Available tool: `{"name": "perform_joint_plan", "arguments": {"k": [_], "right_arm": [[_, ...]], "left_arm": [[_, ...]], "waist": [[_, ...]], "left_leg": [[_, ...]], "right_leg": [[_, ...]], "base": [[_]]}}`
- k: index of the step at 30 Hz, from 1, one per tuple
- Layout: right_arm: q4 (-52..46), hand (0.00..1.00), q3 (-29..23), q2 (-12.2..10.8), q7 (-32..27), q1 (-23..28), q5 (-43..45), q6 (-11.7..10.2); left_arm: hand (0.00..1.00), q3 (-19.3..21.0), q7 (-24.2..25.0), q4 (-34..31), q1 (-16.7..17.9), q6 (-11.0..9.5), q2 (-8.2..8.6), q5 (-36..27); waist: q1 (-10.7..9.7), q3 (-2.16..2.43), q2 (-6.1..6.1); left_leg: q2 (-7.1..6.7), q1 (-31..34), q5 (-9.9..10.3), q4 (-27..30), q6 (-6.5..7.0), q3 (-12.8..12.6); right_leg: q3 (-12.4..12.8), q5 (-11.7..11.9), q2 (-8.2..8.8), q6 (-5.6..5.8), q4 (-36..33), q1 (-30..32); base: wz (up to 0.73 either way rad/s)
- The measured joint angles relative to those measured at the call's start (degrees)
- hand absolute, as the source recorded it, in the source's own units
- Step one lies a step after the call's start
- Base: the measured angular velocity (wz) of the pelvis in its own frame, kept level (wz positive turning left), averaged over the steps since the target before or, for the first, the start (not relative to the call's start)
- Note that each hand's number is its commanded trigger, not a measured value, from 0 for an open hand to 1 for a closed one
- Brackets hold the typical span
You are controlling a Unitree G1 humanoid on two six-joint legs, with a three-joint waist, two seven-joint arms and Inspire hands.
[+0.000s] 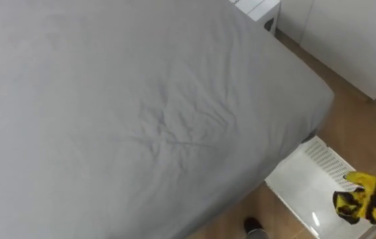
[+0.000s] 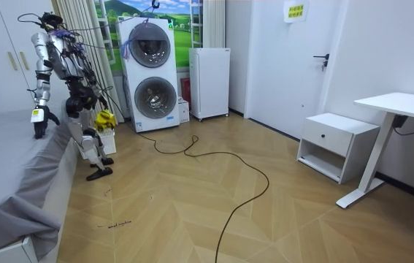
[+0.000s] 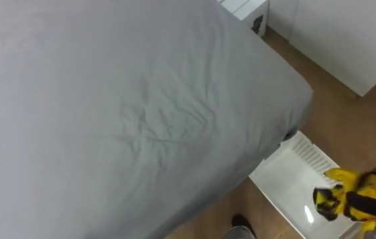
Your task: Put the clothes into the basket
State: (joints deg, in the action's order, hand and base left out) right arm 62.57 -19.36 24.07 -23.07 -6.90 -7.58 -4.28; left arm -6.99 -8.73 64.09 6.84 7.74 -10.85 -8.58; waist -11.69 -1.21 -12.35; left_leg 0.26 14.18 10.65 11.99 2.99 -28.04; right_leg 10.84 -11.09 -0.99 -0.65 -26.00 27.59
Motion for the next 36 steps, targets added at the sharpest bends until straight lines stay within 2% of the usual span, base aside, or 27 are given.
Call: {"name": "perform_joint_plan", "arguments": {"k": [4,7,8,10,13,15,19,22,24,28,31,33,36], "right_arm": [[-0.01,0.0,0.11,-0.5,0.0,0.75,-2.25,-0.04],[-0.08,0.0,0.69,-0.89,0.25,3.02,-4.13,-0.04],[-0.23,0.0,0.69,-1.12,0.75,3.93,-4.12,0.07],[-0.34,0.0,0.69,-1.15,1.24,4.23,-4.22,0.1],[-0.33,0.0,0.7,-1.27,2.01,5.04,-5.91,0.11],[-0.33,0.0,0.71,-1.6,2.59,5.55,-6.26,0.12],[-0.27,0.0,0.72,-2.39,3.05,6.31,-8.19,0.45],[-1.04,0.0,1.55,-4.51,3.1,8.49,-8.66,0.5],[-1.08,0.0,2.76,-6.93,3.29,9.73,-8.67,0.79],[-1.86,0.0,6.5,-8.56,3.66,10.26,-8.24,1.26],[0.22,0.0,8.67,-10.36,6.7,10.15,-6.78,1.43],[2.0,0.0,11.09,-11.48,9.07,10.37,-6.78,2.61],[3.9,0.0,13.23,-13.19,11.5,10.42,-6.56,3.31]], "left_arm": [[0.0,0.04,0.64,-0.01,1.49,-1.6,-1.17,-1.02],[0.0,0.11,0.62,0.0,1.57,-2.28,-1.49,-0.9],[0.0,0.23,0.63,-0.34,1.63,-2.62,-1.52,-0.78],[0.0,0.27,0.75,-1.61,2.93,-2.73,-1.62,-0.71],[0.0,1.04,0.92,-2.02,3.04,-2.96,-2.12,-0.49],[0.0,2.67,1.01,-2.23,3.68,-3.16,-2.17,-0.43],[0.0,3.41,1.03,-3.52,4.18,-3.44,-2.19,-0.42],[0.0,4.87,0.86,-4.69,4.43,-3.63,-2.49,0.31],[0.0,5.84,0.68,-6.29,5.83,-4.94,-2.66,0.18],[0.0,5.86,0.47,-6.87,6.02,-6.19,-2.27,0.49],[0.0,6.92,-0.44,-6.81,6.02,-7.34,-1.21,2.16],[0.0,7.0,-1.01,-6.8,6.06,-8.24,-0.87,3.49],[0.0,8.29,-1.1,-6.8,5.9,-9.58,-0.3,4.89]], "waist": [[-0.3,0.02,1.67],[0.03,0.03,2.86],[0.75,0.22,3.57],[0.95,0.42,3.84],[1.3,0.66,4.56],[2.56,0.72,5.4],[3.28,0.82,6.66],[3.89,1.36,8.46],[4.57,1.45,9.99],[6.0,1.44,10.63],[6.14,1.46,11.34],[7.07,1.37,12.01],[7.75,1.3,12.97]], "left_leg": [[0.3,-1.37,0.0,0.5,-0.02,0.39],[0.56,-2.93,0.02,0.68,-0.04,1.74],[0.77,-4.01,0.07,0.51,-0.13,1.74],[0.97,-5.5,0.23,-0.32,-0.39,2.17],[1.04,-7.02,0.25,-1.24,-0.42,3.54],[1.16,-8.53,0.25,-1.33,-0.47,3.89],[1.17,-11.04,0.21,-1.65,-0.57,4.99],[1.07,-12.15,0.12,-1.68,-0.72,7.21],[1.07,-13.61,0.06,-2.0,-0.81,8.54],[0.98,-15.04,0.04,-2.55,-0.85,9.95],[0.69,-15.68,0.04,-2.61,-0.84,11.82],[0.39,-16.05,0.03,-2.59,-0.84,13.21],[0.05,-16.54,0.03,-2.61,-0.83,14.51]], "right_leg": [[-0.82,-0.21,0.07,-0.15,0.66,-2.09],[-1.77,-0.23,-0.05,-0.2,2.47,-4.83],[-1.81,-0.27,-0.11,-0.23,2.77,-5.92],[-3.08,-0.08,-0.02,-0.27,4.08,-7.84],[-4.72,0.37,-0.06,-0.48,5.62,-10.34],[-5.39,0.55,-0.01,-0.59,6.78,-12.57],[-6.96,0.61,0.56,-0.62,8.72,-16.37],[-9.43,0.69,0.8,-0.74,10.69,-19.21],[-10.82,0.87,0.9,-0.85,12.63,-21.99],[-11.57,1.19,0.95,-0.6,14.24,-24.43],[-13.65,1.23,1.41,-0.56,15.42,-26.39],[-15.03,1.0,1.83,-0.47,15.61,-27.41],[-15.83,0.79,2.04,-0.28,16.37,-28.87]], "base": [[0.11],[0.23],[0.0],[0.07],[0.29],[0.12],[0.22],[0.38],[0.35],[0.18],[0.36],[0.29],[0.28]]}}
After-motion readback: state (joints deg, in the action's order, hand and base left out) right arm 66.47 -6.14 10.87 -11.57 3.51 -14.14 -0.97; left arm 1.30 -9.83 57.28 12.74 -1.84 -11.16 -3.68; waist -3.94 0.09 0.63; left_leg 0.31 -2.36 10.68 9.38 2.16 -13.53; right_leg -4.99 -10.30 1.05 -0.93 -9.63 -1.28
